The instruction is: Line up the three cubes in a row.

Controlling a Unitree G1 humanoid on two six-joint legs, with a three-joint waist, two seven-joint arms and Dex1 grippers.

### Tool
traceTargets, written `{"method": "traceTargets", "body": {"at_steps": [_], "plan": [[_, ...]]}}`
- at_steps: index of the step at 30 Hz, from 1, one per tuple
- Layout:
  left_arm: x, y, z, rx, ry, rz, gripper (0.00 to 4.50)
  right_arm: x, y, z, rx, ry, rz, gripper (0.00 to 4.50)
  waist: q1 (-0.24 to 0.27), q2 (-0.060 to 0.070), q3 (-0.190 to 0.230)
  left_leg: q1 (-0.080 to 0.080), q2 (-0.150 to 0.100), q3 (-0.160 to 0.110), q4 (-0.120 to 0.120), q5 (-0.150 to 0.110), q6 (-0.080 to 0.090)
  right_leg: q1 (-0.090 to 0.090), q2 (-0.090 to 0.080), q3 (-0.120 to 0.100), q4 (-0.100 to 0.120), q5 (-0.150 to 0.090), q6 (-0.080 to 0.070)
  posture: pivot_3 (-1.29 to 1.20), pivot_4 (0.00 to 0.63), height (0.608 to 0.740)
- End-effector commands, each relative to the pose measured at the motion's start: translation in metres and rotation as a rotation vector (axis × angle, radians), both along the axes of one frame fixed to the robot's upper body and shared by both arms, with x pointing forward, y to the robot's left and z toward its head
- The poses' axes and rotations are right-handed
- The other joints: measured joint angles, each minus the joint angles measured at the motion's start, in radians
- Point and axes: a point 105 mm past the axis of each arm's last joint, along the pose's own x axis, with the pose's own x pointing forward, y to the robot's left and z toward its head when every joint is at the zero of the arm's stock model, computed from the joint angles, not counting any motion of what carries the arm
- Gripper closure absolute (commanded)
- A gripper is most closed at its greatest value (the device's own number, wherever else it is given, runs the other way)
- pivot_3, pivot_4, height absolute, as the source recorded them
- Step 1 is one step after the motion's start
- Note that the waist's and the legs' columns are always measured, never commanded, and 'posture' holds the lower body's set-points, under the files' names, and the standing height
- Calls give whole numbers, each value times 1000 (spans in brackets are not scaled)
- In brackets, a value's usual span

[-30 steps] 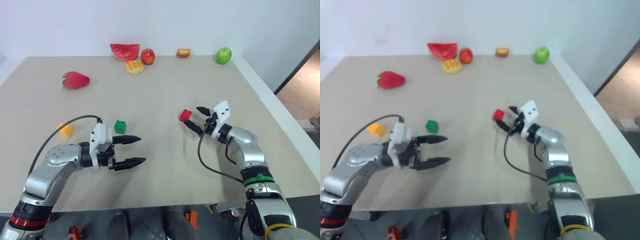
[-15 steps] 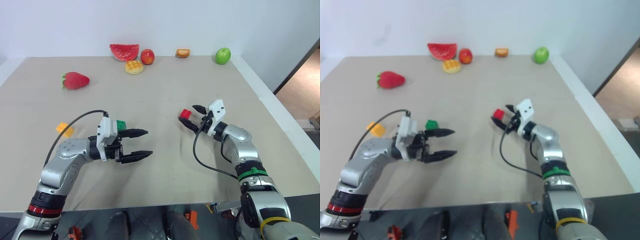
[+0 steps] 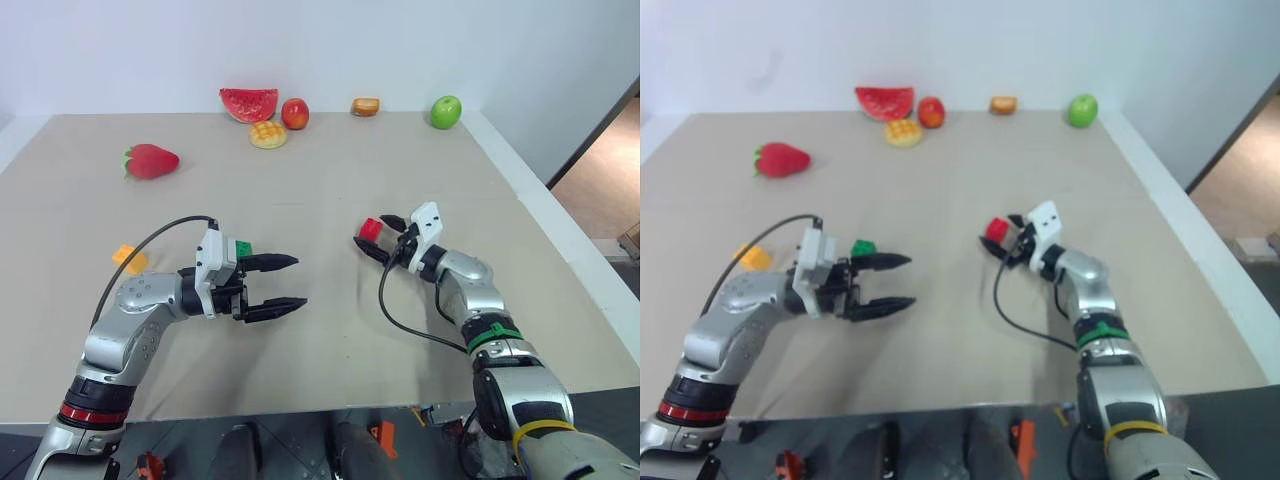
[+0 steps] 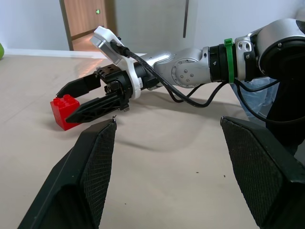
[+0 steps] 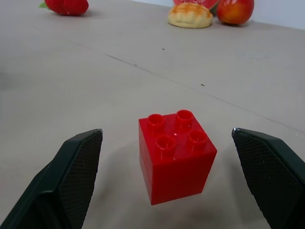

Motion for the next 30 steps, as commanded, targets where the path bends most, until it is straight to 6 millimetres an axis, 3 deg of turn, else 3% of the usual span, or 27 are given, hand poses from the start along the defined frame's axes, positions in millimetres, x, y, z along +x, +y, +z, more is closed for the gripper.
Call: {"method": "traceTargets", "body": {"at_steps": [1, 2, 6, 12, 16, 22, 27, 30], "plan": [[-3, 1, 10, -11, -41, 2, 904, 4, 3, 7, 8, -17, 4, 0, 0, 0, 0, 0, 0, 0, 0, 0, 0, 0, 0, 0, 0, 0, 0, 0, 150, 740], [-3, 1, 10, -9, -39, 3, 904, 4, 3, 4, 4, -7, 2, 0, 0, 0, 0, 0, 0, 0, 0, 0, 0, 0, 0, 0, 0, 0, 0, 0, 150, 740], [-3, 5, 4, 7, -16, 21, 876, 5, 4, 1, -2, 3, 6, 1118, 0, 0, 0, 0, 0, 0, 0, 0, 0, 0, 0, 0, 0, 0, 0, 0, 150, 740], [2, 17, -2, 13, 8, 68, 876, 5, 4, 1, -11, 0, 10, 3222, 0, 0, 0, 0, 0, 0, 0, 0, 0, 0, 0, 0, 0, 0, 0, 0, 150, 740], [7, 28, 0, 5, 18, 88, 876, -1, 6, -1, -28, 9, 58, 3260, -1, 0, 0, 0, 0, 0, 0, 0, 0, 0, 0, 0, 0, 0, 0, 0, 150, 740], [15, 60, -11, 128, -16, 135, 876, -50, 6, 10, 18, 108, 385, 3260, 5, 1, 0, -1, 0, -1, 0, 0, 0, 0, 0, -1, 0, -1, 0, 0, 150, 740], [13, 64, -7, 103, -10, 136, 876, -79, 0, 12, -9, 167, 470, 3260, 4, 1, 1, -1, -1, 0, 0, 0, 0, 0, -2, -1, 0, -2, 1, 0, 150, 740], [12, 58, -6, 72, -2, 130, 876, -88, -6, -6, -90, 183, 473, 3260, 1, 1, 1, 1, 1, 0, 0, 0, 0, 0, 0, -1, 1, -2, -4, 0, 150, 740]]}}
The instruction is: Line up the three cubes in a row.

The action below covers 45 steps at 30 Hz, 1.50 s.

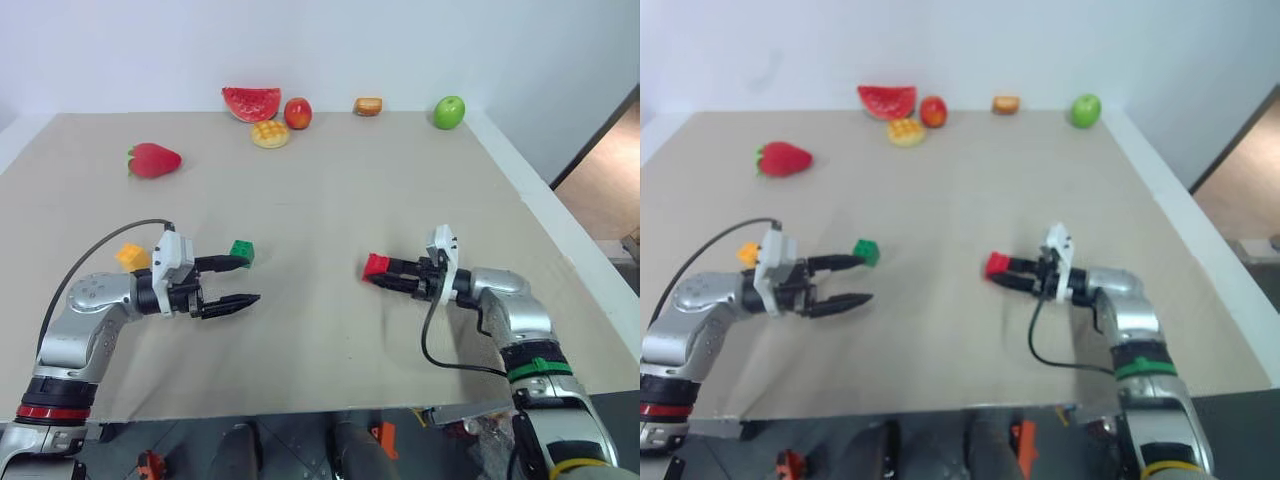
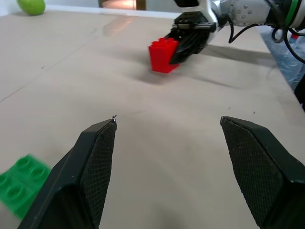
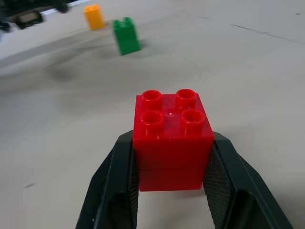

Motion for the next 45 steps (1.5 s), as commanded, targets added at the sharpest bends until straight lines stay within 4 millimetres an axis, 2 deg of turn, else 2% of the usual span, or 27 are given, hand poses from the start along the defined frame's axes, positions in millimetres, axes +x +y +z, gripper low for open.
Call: {"method": "traceTargets", "body": {"at_steps": [1, 6, 11, 18, 22, 27, 31, 33, 40, 45], "plan": [[-3, -2, 11, -41, -33, -6, 876, -7, -3, -3, -52, -33, 31, 3260, 0, 0, 0, 0, 0, 0, 0, 0, 0, 0, 0, 0, 0, 0, -1, 0, 150, 740], [-7, -1, 13, -58, -20, -1, 876, -3, -3, -3, -81, -125, 58, 3260, -1, 0, 0, 0, 0, 1, 2, 1, 1, 0, 0, 1, 0, 1, -1, 0, 150, 740], [-10, 3, 17, -83, -10, 30, 876, -6, 7, -4, -101, -152, 139, 3260, 0, 0, 0, -1, 0, 1, 3, 1, 1, 0, 0, 1, 0, 1, -1, 0, 150, 740], [-19, 19, 14, -78, 26, 100, 876, -12, 38, 18, -46, -185, 213, 3260, -1, 0, 0, -1, 0, 1, 2, 1, 1, -1, 0, 1, 0, 1, -1, 0, 150, 740], [-28, 26, 13, -79, 49, 137, 876, -21, 48, 25, -25, -200, 265, 3260, 1, 0, 0, -1, 1, 1, 2, 1, 1, -1, 0, 1, 1, 1, -1, 0, 150, 740], [-37, 29, 12, -80, 70, 176, 876, -32, 47, 18, -76, -277, 323, 3260, 3, 0, 0, -1, 0, 1, 2, 1, 1, 0, -1, 0, 0, 1, -1, 0, 150, 740], [-39, 30, 13, -84, 74, 203, 876, -42, 47, 6, -79, -252, 356, 3260, 3, 0, 0, -1, 0, 1, 2, 1, 1, 0, -1, 0, 0, 0, -2, 0, 150, 740], [-40, 28, 12, -92, 70, 211, 876, -39, 45, 0, -77, -215, 324, 3260, 3, 0, 0, -1, 1, 1, 2, 1, 1, -1, -1, 0, 0, 0, -2, 0, 150, 740], [-44, 22, 12, -107, 77, 199, 876, -35, 37, 7, -72, -207, 291, 3260, 2, 0, 0, 0, 1, 1, 3, 1, 1, -1, -1, 0, 0, 2, -3, 0, 150, 740], [-34, 23, 10, -113, 82, 195, 876, -42, 30, 1, -116, -188, 318, 3260, 4, 0, 0, -1, 0, 1, 3, 1, 1, -1, -1, 0, 0, 1, -3, 0, 150, 740]]}}
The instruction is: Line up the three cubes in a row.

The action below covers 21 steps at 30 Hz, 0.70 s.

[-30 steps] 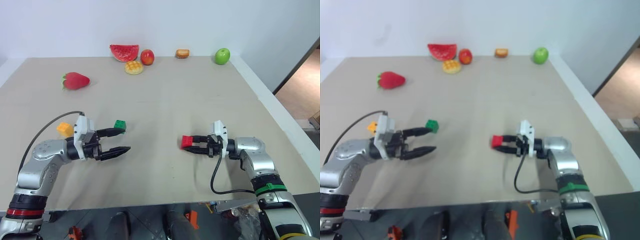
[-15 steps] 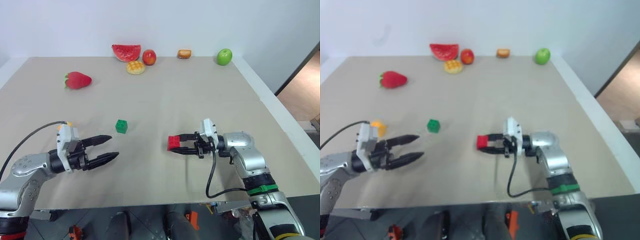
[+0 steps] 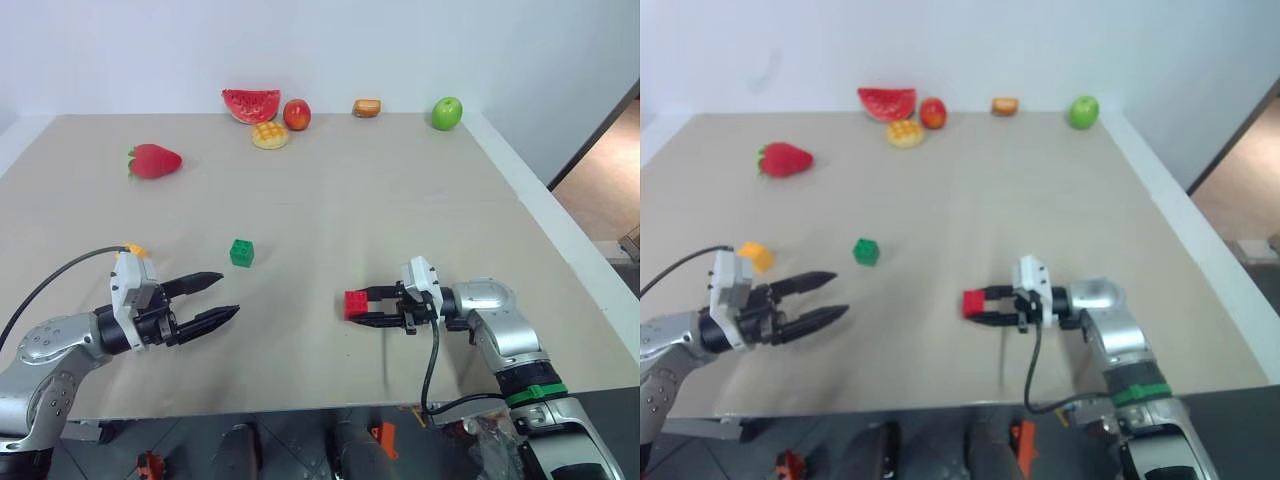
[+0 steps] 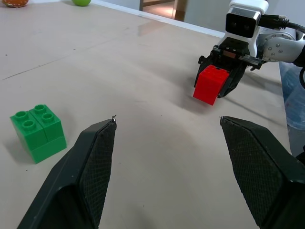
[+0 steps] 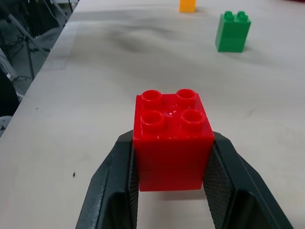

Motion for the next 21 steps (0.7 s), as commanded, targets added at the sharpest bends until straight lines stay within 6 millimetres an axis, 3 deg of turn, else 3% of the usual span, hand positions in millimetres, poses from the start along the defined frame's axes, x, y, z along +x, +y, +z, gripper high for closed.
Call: {"method": "traceTargets", "body": {"at_steps": [1, 17, 21], "plan": [[7, -1, 7, -4, -34, -11, 876, -4, 0, 8, -7, -37, 34, 3260, 0, 0, 0, 0, 0, 0, 0, 0, 0, 0, 0, 0, 0, 0, 0, 0, 150, 740], [-3, 3, 12, 11, -41, 11, 876, 17, 13, -14, -46, -30, 71, 3260, -5, 0, 0, 0, 0, 0, 0, 0, 0, 0, 1, 0, 0, 0, 0, 0, 150, 740], [-8, 3, 9, 11, -34, 25, 876, 23, 23, -10, -20, -34, 89, 3260, -11, 0, 0, 3, 1, 0, 0, 0, 0, 1, 2, 0, 0, 2, -3, 0, 150, 740]]}}
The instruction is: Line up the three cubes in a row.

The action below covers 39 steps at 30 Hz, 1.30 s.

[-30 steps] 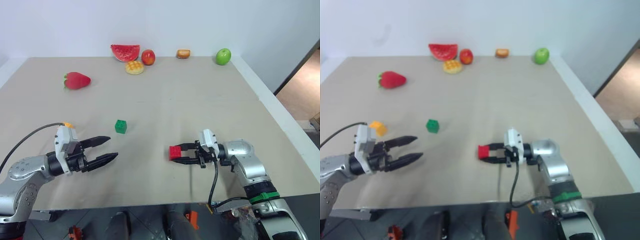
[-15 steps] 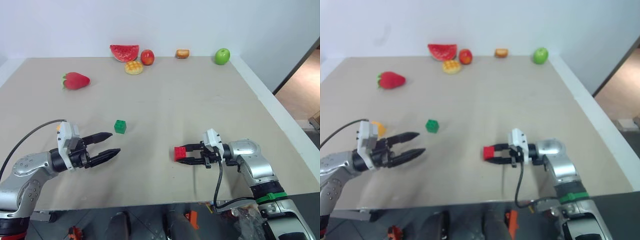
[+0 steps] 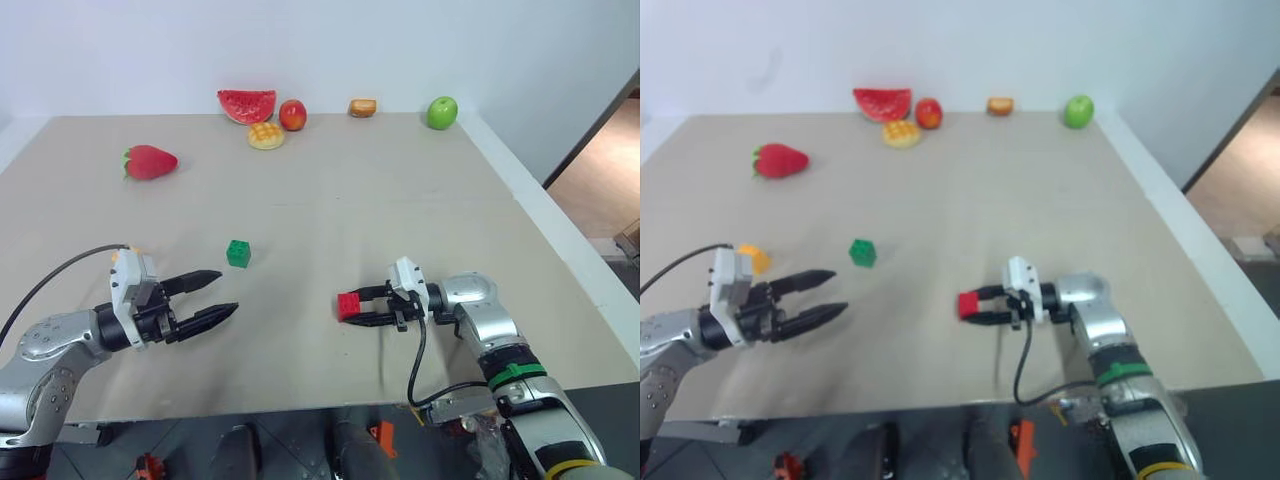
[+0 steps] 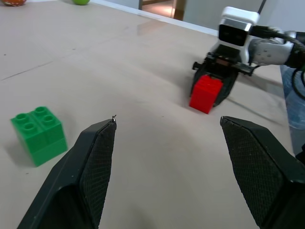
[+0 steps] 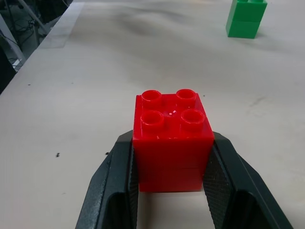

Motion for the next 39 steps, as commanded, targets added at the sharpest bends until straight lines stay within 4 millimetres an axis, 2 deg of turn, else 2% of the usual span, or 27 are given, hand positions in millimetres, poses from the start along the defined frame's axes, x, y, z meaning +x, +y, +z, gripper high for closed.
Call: {"method": "traceTargets", "body": {"at_steps": [1, 8, 17, 31, 39], "plan": [[-5, 0, 11, 7, -49, 5, 876, 1, 9, 6, 17, -9, 27, 3260, -1, 0, 0, 1, 0, 0, 0, 0, 0, 1, 0, 0, 0, 0, 0, 0, 150, 740], [-3, -2, 10, -3, -50, 13, 876, -8, 9, 14, 18, 42, 52, 3260, 1, 0, 0, 1, 0, 0, 0, 0, 0, 1, 0, 0, 0, 0, 0, 0, 150, 740], [-1, -5, 9, -9, -50, -4, 876, 8, -12, 13, -16, 20, -45, 3260, 7, 0, 0, -1, 0, 0, 0, 0, 0, -1, 0, 0, 0, -1, 0, 0, 150, 740], [1, -6, 7, -3, -48, -10, 876, 12, -19, 0, -33, 13, -75, 3260, 7, 0, 0, -1, -1, 0, 3, 0, 0, 1, -1, 0, 0, 0, 1, 0, 150, 740], [4, -9, 1, -9, -37, -12, 876, 17, -22, 6, -10, -11, -132, 3260, 7, 0, 0, 1, -1, 0, 4, 0, 0, 2, -2, 1, 0, 0, 1, 0, 150, 740]]}}
